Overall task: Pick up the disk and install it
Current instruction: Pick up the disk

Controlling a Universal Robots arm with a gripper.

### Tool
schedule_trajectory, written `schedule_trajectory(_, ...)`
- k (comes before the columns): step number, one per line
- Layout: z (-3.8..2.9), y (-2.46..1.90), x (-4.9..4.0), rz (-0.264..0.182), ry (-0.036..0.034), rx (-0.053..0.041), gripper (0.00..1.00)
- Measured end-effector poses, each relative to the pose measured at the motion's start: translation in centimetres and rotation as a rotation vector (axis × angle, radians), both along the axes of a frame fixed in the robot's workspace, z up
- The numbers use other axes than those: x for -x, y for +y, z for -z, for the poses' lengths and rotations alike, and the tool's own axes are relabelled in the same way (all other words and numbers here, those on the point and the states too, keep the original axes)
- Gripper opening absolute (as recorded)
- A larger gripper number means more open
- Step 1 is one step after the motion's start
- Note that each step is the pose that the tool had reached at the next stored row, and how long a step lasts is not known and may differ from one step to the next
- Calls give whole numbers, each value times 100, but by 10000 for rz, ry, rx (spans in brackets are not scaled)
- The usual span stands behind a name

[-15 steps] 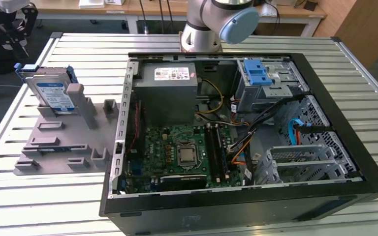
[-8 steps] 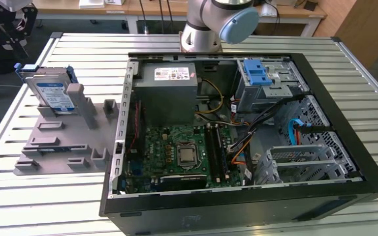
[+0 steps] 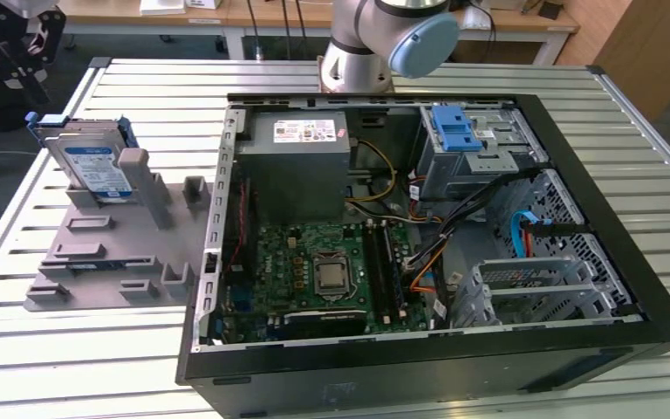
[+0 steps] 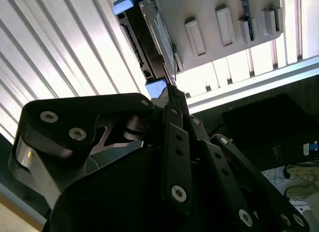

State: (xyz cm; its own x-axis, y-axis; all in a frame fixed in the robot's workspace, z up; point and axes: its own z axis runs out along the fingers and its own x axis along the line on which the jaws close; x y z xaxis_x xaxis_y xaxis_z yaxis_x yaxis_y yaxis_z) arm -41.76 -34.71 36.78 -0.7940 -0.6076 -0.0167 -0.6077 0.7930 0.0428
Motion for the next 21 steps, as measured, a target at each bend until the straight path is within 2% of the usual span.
schedule_trajectory(21,0,0,10,-1474,-1,0,11)
